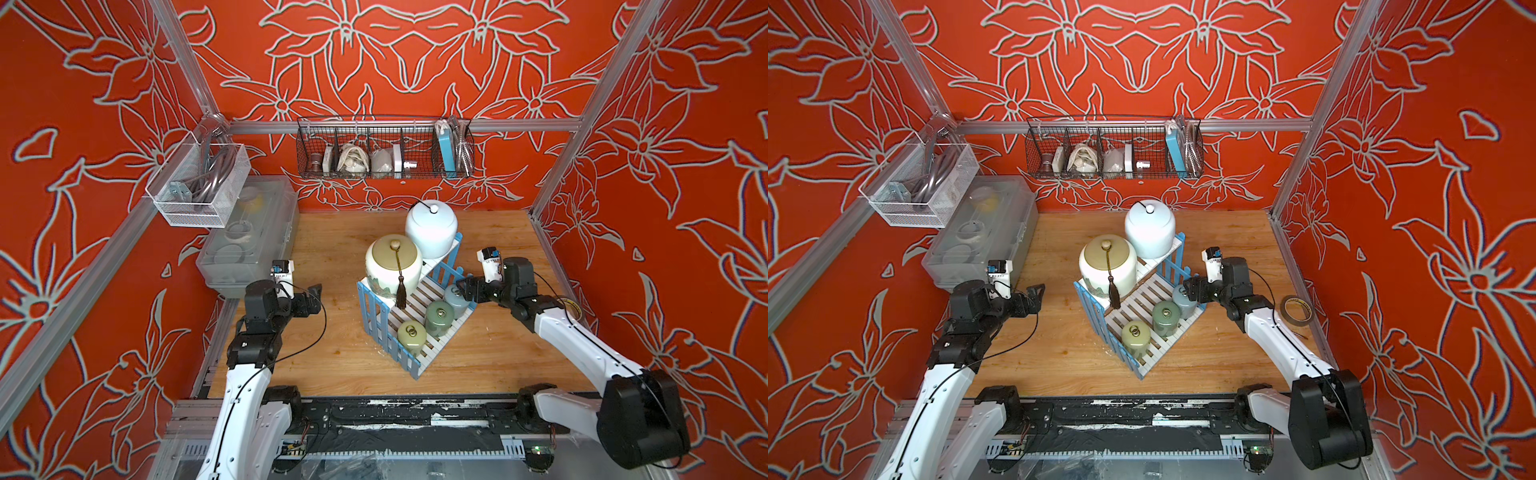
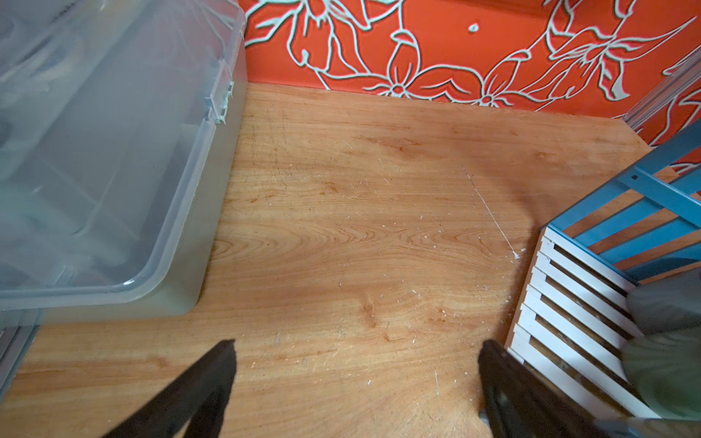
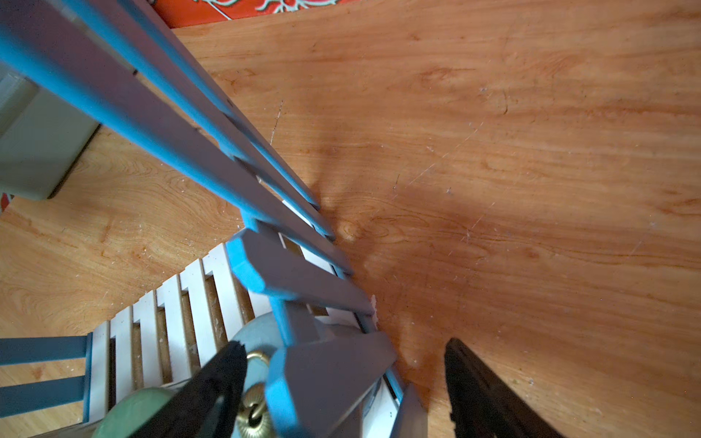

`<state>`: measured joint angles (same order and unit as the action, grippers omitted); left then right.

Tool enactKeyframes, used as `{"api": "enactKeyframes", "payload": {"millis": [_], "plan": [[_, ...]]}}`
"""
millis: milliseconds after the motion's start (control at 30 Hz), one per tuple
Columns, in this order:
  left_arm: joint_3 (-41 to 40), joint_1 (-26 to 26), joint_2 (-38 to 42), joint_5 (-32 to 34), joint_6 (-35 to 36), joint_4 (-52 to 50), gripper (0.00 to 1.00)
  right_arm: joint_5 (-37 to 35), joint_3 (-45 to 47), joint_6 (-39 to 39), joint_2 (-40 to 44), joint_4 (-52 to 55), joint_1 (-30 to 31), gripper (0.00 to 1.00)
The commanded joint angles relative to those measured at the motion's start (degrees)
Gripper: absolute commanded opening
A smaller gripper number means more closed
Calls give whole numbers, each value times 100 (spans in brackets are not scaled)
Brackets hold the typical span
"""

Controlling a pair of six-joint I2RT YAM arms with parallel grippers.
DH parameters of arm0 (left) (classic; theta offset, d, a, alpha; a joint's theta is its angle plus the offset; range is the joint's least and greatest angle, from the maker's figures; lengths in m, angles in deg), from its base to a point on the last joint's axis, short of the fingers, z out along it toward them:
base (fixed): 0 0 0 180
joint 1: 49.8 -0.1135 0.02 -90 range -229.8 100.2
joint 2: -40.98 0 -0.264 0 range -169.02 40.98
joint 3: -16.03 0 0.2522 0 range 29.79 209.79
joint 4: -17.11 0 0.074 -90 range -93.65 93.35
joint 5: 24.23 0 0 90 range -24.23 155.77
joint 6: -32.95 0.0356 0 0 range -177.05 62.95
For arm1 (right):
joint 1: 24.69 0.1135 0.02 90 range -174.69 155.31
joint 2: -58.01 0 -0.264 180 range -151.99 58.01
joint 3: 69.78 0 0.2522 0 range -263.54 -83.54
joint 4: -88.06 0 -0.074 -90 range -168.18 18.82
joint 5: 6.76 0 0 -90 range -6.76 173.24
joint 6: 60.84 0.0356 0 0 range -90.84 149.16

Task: Remove the tea canisters from the shelf
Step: Move the shelf to the center of the board.

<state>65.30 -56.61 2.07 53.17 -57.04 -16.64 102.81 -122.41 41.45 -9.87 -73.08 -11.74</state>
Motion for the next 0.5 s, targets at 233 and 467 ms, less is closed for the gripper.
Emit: {"api": "enactKeyframes", "payload": {"millis": [233, 467], "plan": [[-61, -19, 120, -5, 85, 122, 99, -368, -284, -38, -204, -132, 48, 57], [-70, -12, 124, 10, 68, 161, 99, -710, -147, -28, 37, -202, 43, 44]]}}
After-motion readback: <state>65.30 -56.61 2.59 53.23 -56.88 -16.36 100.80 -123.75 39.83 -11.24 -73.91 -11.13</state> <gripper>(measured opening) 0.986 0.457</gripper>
